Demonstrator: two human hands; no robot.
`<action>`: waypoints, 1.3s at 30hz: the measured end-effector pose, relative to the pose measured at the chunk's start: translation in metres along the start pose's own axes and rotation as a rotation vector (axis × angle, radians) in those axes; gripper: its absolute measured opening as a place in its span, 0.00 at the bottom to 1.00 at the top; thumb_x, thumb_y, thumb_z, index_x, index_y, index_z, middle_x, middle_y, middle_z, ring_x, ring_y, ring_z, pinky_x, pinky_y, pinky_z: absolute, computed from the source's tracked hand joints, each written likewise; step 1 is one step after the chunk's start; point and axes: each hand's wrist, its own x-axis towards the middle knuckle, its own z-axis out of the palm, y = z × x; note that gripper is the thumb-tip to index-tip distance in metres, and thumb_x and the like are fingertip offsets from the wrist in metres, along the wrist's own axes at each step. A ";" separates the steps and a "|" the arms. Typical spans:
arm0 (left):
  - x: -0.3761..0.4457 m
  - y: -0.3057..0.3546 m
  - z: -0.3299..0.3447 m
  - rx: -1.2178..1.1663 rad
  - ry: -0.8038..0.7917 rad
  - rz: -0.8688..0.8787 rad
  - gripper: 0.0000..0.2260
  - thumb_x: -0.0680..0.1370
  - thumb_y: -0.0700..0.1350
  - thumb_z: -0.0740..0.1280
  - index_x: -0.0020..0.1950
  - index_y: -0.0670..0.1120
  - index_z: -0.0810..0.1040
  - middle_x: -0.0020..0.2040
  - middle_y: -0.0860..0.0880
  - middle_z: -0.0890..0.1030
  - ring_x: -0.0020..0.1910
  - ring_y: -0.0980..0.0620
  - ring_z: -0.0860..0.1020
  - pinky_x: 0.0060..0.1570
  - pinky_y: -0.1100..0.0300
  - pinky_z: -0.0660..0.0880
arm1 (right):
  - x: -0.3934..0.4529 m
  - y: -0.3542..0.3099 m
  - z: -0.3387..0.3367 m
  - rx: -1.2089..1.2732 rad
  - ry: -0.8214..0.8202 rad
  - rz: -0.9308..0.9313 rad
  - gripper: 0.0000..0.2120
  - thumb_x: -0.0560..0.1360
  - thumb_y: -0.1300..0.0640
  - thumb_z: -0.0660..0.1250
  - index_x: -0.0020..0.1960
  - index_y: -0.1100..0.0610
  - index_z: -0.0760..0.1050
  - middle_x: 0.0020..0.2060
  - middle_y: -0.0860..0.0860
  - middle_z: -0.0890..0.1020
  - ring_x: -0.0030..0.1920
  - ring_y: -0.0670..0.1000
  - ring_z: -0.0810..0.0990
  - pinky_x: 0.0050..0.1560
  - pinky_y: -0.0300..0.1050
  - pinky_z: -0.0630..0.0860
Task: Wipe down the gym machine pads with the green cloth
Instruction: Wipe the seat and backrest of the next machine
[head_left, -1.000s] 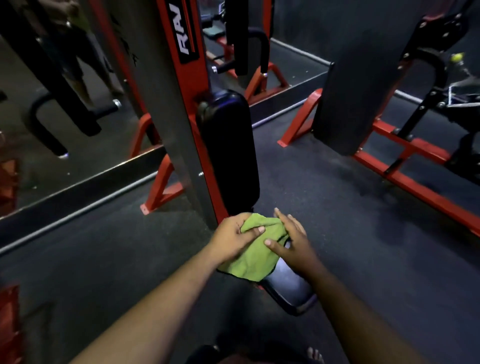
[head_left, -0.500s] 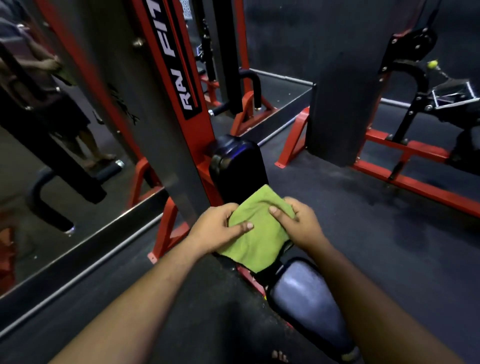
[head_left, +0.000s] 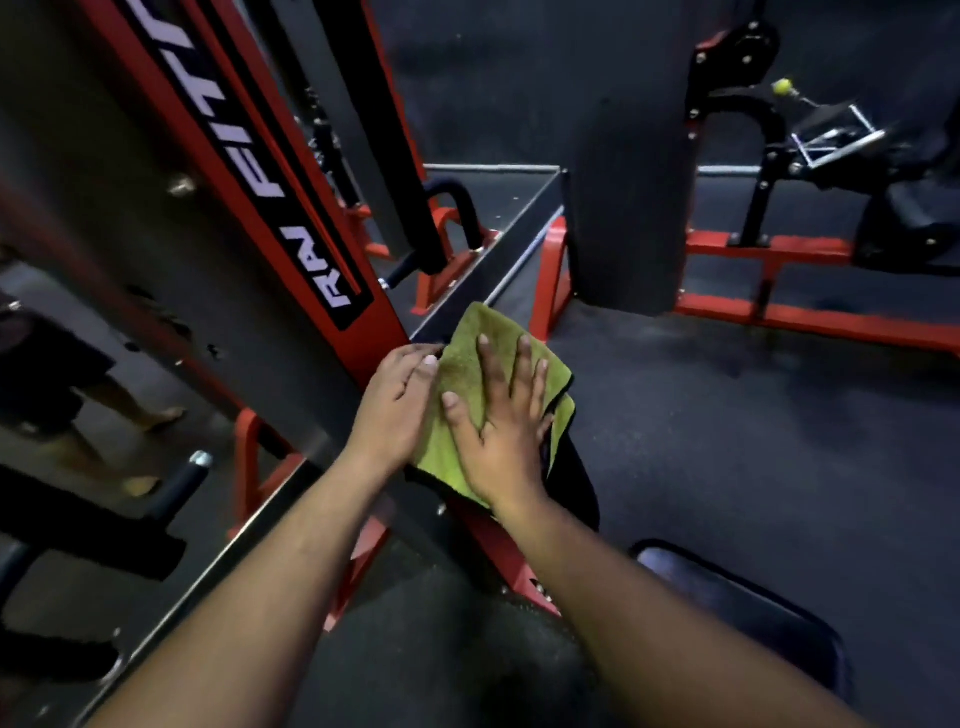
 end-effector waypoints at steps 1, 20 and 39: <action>0.001 -0.002 0.001 -0.052 -0.009 0.020 0.20 0.81 0.52 0.57 0.68 0.45 0.78 0.66 0.51 0.76 0.68 0.55 0.73 0.72 0.61 0.66 | 0.004 0.004 0.003 -0.010 0.043 0.006 0.33 0.76 0.29 0.53 0.79 0.29 0.48 0.83 0.41 0.43 0.82 0.51 0.38 0.74 0.75 0.48; 0.023 0.006 0.032 0.715 -0.310 0.647 0.38 0.77 0.70 0.53 0.81 0.49 0.62 0.81 0.44 0.61 0.81 0.44 0.58 0.79 0.44 0.58 | 0.002 0.083 0.023 0.166 0.204 0.144 0.29 0.78 0.29 0.48 0.79 0.30 0.50 0.82 0.43 0.56 0.82 0.48 0.53 0.77 0.57 0.52; 0.025 0.007 0.033 0.814 -0.305 0.686 0.34 0.78 0.67 0.59 0.78 0.48 0.70 0.81 0.42 0.63 0.80 0.43 0.61 0.77 0.42 0.60 | -0.065 0.242 0.035 0.178 0.114 0.461 0.42 0.73 0.20 0.44 0.80 0.42 0.57 0.81 0.47 0.58 0.79 0.43 0.52 0.81 0.55 0.49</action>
